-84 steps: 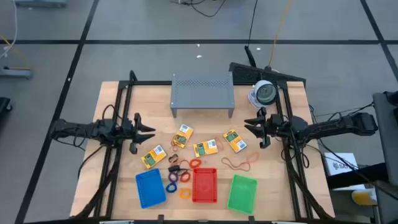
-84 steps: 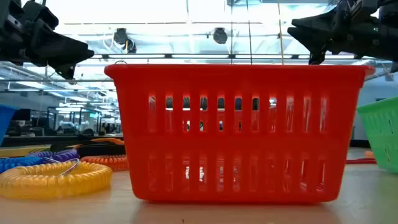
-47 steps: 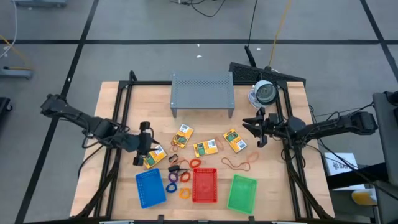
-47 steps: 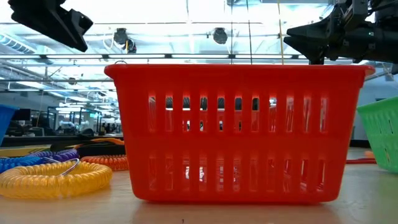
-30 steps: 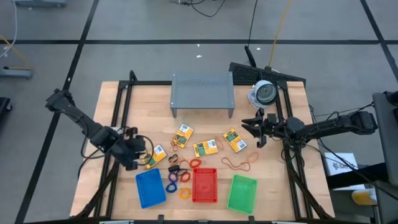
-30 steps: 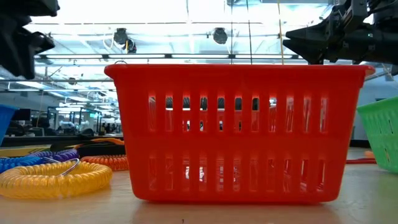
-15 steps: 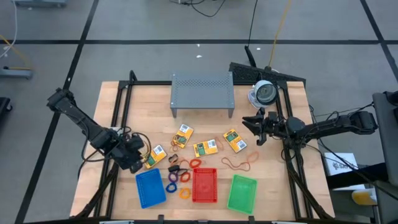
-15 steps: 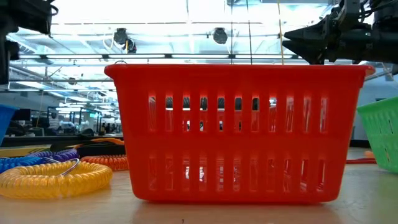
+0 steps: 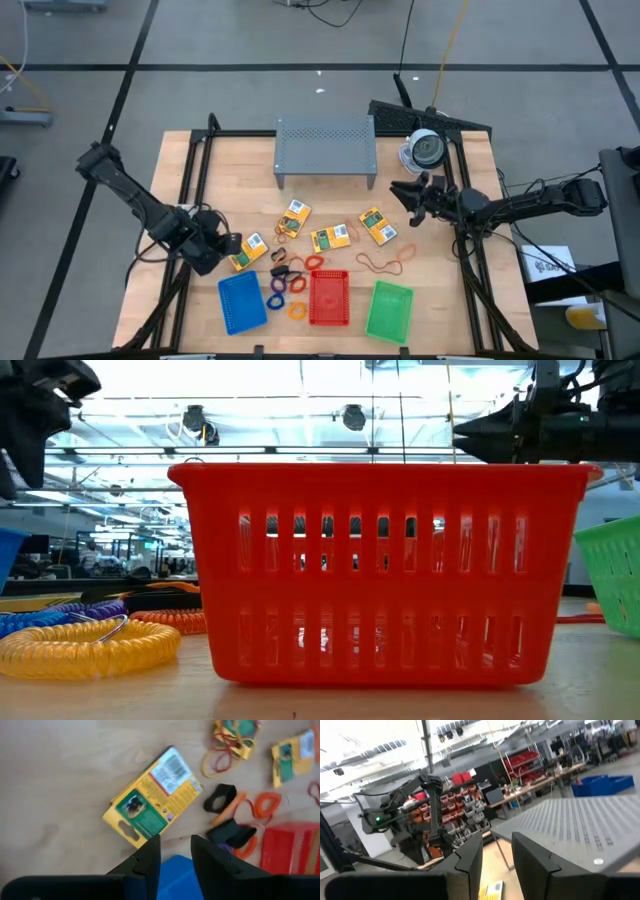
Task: Pick & Place Office Desk Supplies
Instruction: Put the crayon box into the blue bin
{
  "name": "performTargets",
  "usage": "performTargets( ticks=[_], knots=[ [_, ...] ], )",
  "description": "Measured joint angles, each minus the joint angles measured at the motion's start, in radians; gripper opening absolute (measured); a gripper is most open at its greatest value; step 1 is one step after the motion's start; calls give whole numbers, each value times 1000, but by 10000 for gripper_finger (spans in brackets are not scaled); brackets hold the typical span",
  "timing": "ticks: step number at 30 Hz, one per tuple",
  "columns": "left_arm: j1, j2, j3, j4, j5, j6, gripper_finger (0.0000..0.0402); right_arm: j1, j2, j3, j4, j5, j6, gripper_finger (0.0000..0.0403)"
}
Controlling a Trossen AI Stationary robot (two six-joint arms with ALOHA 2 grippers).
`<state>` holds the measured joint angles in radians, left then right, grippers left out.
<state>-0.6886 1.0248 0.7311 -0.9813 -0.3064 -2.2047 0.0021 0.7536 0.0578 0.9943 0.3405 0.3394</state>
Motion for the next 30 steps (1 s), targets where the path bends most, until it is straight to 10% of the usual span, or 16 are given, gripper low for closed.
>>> performTargets(
  ticks=[30],
  knots=[
    [-41, 261, -47, 64, 164, -129, 118, 0, 0, 0, 117, -4, -147, 95]
  ],
)
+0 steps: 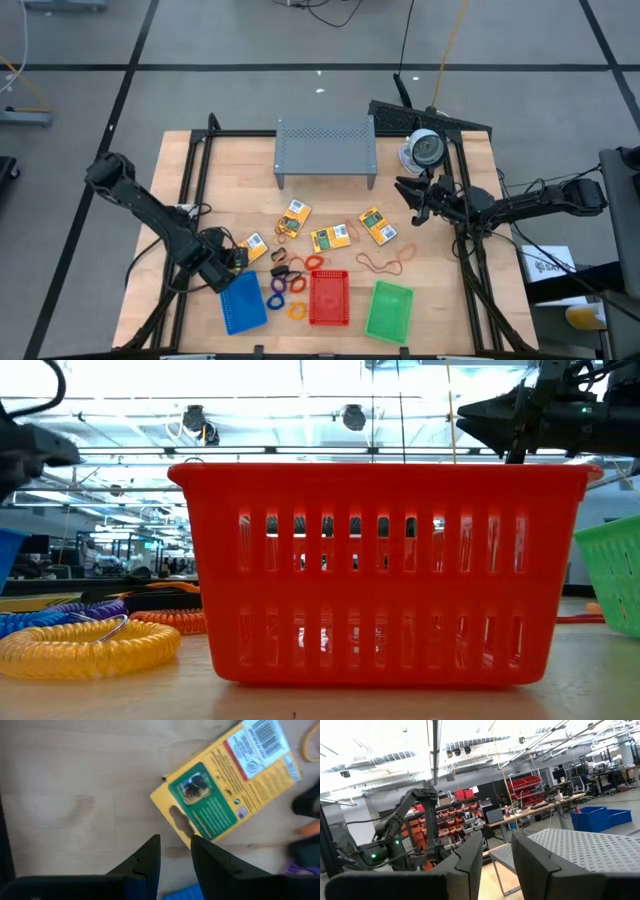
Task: Pick & Place Office Desk Supplies
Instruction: Put the crayon box into the blue bin
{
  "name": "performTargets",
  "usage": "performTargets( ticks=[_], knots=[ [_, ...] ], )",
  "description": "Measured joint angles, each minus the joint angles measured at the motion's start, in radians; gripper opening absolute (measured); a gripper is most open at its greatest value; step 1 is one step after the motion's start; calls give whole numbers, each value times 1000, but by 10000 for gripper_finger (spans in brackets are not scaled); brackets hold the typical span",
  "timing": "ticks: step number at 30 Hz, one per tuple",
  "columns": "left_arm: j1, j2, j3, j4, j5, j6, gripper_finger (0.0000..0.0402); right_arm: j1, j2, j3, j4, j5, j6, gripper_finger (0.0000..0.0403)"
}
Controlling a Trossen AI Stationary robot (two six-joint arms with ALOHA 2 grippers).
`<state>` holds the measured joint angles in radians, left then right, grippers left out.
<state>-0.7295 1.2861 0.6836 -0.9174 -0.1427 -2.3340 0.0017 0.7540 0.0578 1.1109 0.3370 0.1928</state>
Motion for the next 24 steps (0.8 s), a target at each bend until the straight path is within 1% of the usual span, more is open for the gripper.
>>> performTargets(
  ticks=[3, 8, 11, 19, 24],
  knots=[
    [6, -5, -48, 66, 5, -1, 118, 0, 0, 0, 0, -1, 0, 94],
    [12, -25, -146, 226, 1, -7, 118, 0, 0, 0, 3, -1, 0, 95],
    [24, -29, -182, 309, -2, -8, 118, 0, 0, 0, 7, -1, 0, 95],
    [54, -29, -193, 321, -22, -10, 118, 0, 0, 0, 7, -1, 0, 95],
    [60, -27, -194, 325, -63, -14, 118, 0, 0, 0, 7, -2, -4, 94]
  ],
)
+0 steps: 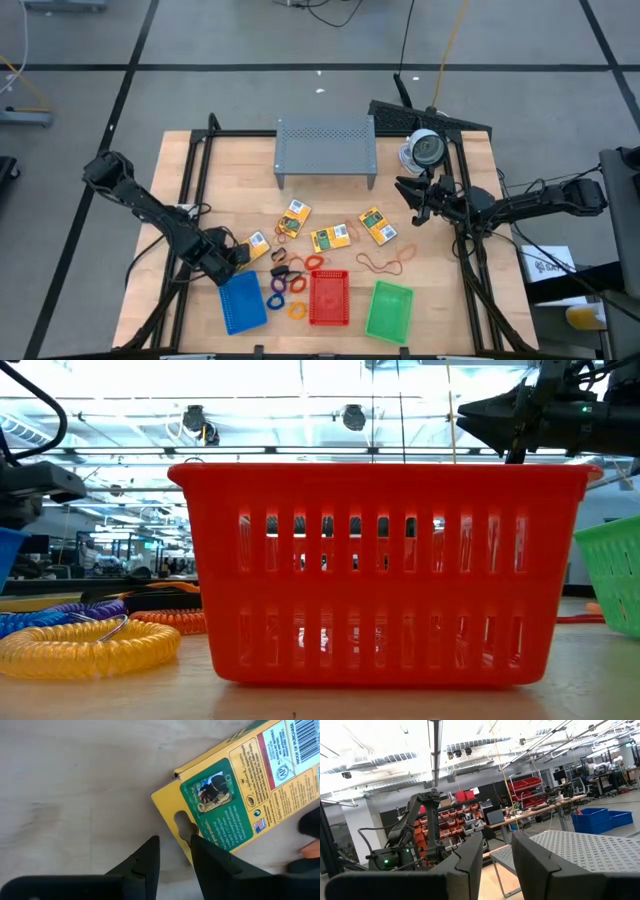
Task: Pick & Place Office Desk Supplies
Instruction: Put the crayon box into the blue bin
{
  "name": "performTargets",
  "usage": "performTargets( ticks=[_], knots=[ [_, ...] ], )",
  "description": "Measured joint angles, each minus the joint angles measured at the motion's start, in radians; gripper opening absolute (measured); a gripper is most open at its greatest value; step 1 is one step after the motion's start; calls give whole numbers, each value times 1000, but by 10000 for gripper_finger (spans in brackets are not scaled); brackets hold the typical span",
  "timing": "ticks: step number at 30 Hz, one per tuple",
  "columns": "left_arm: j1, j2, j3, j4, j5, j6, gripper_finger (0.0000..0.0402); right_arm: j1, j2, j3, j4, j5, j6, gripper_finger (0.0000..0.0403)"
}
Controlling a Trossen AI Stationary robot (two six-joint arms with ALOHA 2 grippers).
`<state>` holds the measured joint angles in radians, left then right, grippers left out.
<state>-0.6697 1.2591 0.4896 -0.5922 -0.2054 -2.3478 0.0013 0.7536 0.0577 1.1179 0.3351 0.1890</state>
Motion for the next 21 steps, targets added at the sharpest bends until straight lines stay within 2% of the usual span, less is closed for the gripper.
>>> performTargets(
  ticks=[15, 18, 21],
  knots=[
    [21, 2, -2, -21, -26, 9, 115, 0, 0, 0, 0, 0, 0, 94],
    [21, 2, -2, -24, -23, 14, 89, 0, 0, 0, 0, 0, 0, 94],
    [21, 2, -2, -27, -27, 18, 42, 0, 0, 0, 0, 0, 0, 95]
  ],
)
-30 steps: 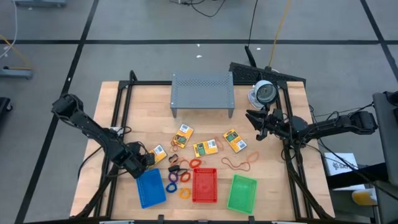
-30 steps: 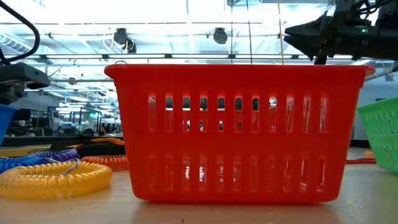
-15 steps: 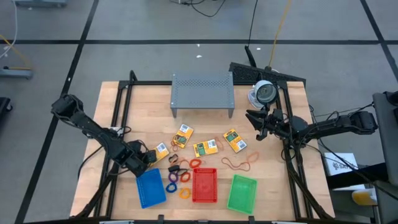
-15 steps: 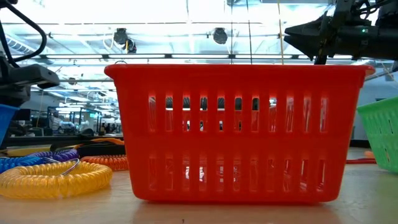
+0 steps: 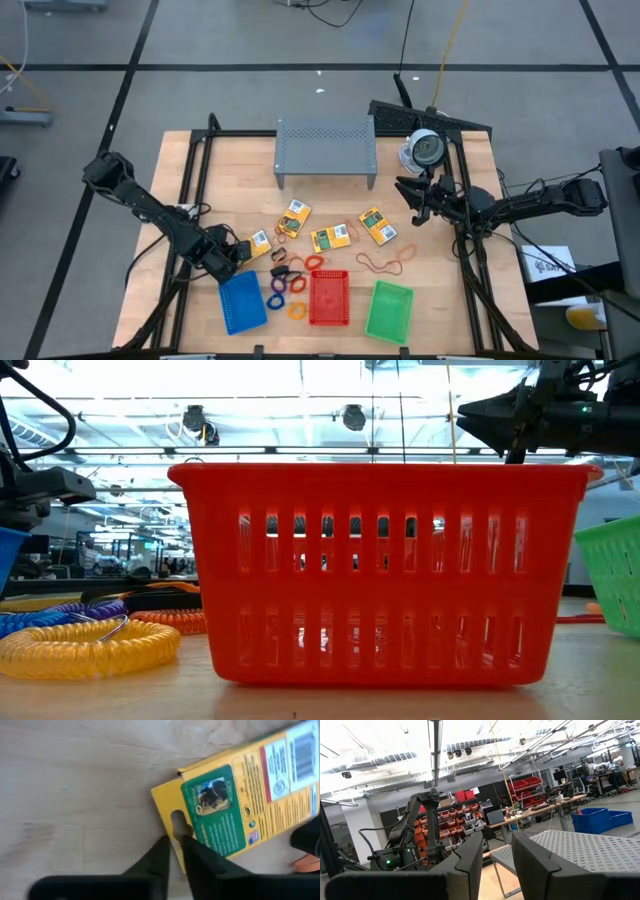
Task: Pick & Place Office Desk Supplies
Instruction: Put the crayon box into the blue bin
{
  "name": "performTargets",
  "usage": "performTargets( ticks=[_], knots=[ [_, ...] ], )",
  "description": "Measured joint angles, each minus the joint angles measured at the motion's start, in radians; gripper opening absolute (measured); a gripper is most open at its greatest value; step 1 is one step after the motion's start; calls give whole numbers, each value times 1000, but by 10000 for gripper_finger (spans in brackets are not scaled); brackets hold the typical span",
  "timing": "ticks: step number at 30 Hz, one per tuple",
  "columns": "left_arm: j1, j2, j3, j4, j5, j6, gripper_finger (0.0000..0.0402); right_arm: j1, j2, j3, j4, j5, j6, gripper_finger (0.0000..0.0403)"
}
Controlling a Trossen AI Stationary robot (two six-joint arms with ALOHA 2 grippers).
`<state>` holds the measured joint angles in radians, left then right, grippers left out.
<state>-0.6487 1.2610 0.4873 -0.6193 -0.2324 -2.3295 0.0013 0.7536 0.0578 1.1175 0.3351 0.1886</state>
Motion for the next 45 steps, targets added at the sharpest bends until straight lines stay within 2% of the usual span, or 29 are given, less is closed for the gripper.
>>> performTargets(
  ticks=[3, 9, 13, 21, 28, 31, 35, 40, 45],
  knots=[
    [0, 1, -1, 1, -32, 7, 9, 0, 0, 0, 0, 0, 0, 94],
    [0, 3, -5, 25, -160, 35, 4, 0, 0, 0, -7, 1, 0, 95],
    [1, 3, -5, 46, -209, 60, 3, 0, 0, 0, -7, 1, 0, 93],
    [0, 1, -3, 59, -213, 79, 7, 0, 0, 0, -2, 2, 6, 93],
    [0, 1, -1, 118, -222, 161, 13, 0, 0, 0, 0, 2, 8, 94],
    [0, -9, -1, 136, -244, 192, 31, 0, 0, 0, 0, 2, 8, 94],
    [1, -45, 0, 125, -254, 208, 78, 0, 0, 0, 0, 1, 8, 94],
    [0, -111, 0, 38, -226, 199, 136, 0, 0, 0, 0, 1, 8, 94],
    [0, -164, 0, -63, -191, 170, 169, 0, 0, 0, 0, 1, 8, 93]
  ],
)
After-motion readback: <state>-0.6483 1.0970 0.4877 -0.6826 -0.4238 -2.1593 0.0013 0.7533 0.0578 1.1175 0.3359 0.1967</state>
